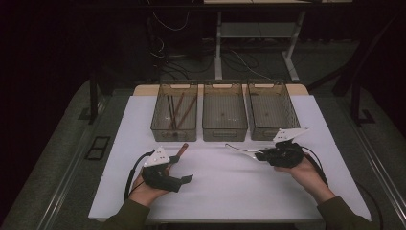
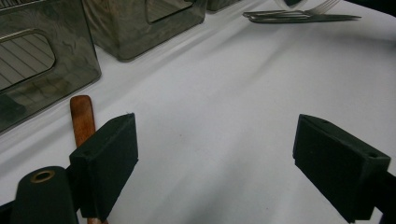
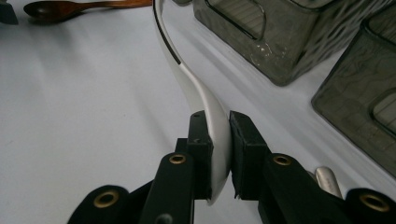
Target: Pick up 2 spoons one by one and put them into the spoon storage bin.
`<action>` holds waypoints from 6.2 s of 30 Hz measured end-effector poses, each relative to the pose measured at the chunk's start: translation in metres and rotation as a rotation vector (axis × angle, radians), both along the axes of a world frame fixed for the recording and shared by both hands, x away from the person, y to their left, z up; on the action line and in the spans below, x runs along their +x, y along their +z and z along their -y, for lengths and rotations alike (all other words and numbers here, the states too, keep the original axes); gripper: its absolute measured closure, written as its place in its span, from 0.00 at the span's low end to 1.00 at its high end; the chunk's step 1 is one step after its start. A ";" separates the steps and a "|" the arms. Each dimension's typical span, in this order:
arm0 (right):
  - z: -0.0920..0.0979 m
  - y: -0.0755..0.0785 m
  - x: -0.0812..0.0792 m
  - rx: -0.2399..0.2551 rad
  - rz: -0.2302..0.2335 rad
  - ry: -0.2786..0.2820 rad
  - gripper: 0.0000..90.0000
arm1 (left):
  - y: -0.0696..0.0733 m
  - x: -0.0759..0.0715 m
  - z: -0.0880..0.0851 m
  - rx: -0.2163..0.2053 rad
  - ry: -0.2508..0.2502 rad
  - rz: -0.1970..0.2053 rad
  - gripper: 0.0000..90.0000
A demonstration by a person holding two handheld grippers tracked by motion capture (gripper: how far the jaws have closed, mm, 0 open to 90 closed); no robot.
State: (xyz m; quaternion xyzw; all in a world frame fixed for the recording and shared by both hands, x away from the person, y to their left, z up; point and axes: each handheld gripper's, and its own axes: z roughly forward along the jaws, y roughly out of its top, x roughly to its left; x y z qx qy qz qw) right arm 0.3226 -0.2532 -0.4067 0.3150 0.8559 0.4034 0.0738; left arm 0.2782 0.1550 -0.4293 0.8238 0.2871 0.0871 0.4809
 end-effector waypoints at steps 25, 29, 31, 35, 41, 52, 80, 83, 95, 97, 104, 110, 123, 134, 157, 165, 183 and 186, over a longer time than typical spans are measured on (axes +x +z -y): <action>-0.004 0.036 0.017 0.036 0.050 -0.023 0.88 | 0.001 -0.001 0.001 0.005 0.004 0.005 0.12; -0.004 0.041 0.023 0.045 0.061 -0.039 0.88 | 0.000 -0.001 0.001 0.002 0.006 0.003 0.12; -0.004 0.044 0.026 0.050 0.059 -0.048 0.88 | 0.000 -0.001 0.002 0.001 0.007 0.002 0.11; -0.005 0.051 0.034 0.056 0.067 -0.060 0.88 | 0.000 -0.001 0.002 0.003 0.005 0.003 0.11; -0.010 0.060 0.047 0.047 0.071 -0.073 0.88 | 0.000 -0.001 0.002 0.005 0.006 0.003 0.11; -0.025 0.068 0.080 0.004 0.069 -0.092 0.88 | 0.001 -0.001 0.002 0.001 0.008 0.005 0.11; -0.069 0.031 0.126 -0.065 -0.013 -0.143 0.85 | 0.000 -0.001 0.002 -0.003 0.007 0.001 0.11; -0.069 0.031 0.125 -0.051 -0.008 -0.146 0.75 | 0.001 -0.002 0.002 -0.003 0.008 0.001 0.11; -0.052 0.044 0.098 0.099 0.046 -0.154 0.37 | 0.002 -0.002 0.002 -0.005 0.009 0.008 0.11; -0.050 0.045 0.090 0.091 0.061 -0.176 0.29 | 0.002 -0.002 0.002 -0.005 0.009 0.005 0.11; -0.040 0.047 0.063 0.121 0.112 -0.187 0.18 | 0.002 -0.002 0.002 -0.004 0.011 0.004 0.11; -0.032 0.034 0.032 0.119 0.122 -0.154 0.16 | 0.002 -0.002 0.002 -0.004 0.011 0.008 0.11; -0.001 0.002 -0.021 0.091 0.137 -0.116 0.16 | 0.003 -0.003 0.003 -0.001 0.006 0.012 0.11; 0.029 -0.023 -0.045 0.084 0.114 -0.161 0.16 | 0.004 -0.003 0.002 0.002 0.008 0.015 0.11; 0.045 -0.034 -0.056 0.072 0.107 -0.183 0.16 | 0.001 0.006 -0.045 0.112 0.183 -0.024 0.16; 0.045 -0.034 -0.056 0.069 0.108 -0.179 0.16 | -0.006 0.003 -0.057 0.149 0.203 -0.078 0.25; 0.047 -0.035 -0.055 0.074 0.105 -0.181 0.16 | -0.014 0.000 -0.049 0.255 0.147 -0.118 0.41; 0.046 -0.034 -0.055 0.075 0.106 -0.181 0.16 | -0.013 0.000 -0.045 0.274 0.130 -0.115 0.46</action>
